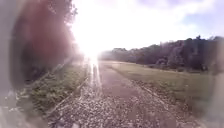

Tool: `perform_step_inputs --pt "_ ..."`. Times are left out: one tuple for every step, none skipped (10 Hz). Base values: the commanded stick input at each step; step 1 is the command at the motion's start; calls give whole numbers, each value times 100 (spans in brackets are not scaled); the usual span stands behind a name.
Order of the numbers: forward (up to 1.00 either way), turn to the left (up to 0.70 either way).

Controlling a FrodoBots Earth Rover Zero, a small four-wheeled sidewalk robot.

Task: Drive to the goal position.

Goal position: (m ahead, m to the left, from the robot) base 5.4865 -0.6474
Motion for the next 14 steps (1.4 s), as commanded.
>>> perform_step_inputs --pt "85 0" --pt "85 0" --pt "85 0" --pt "85 0" --pt "85 0" --pt "85 0" --pt "85 0" --pt "85 0" --pt "85 0" --pt "85 0" --pt "85 0" --pt "85 0" --pt "85 0" --pt "85 0"
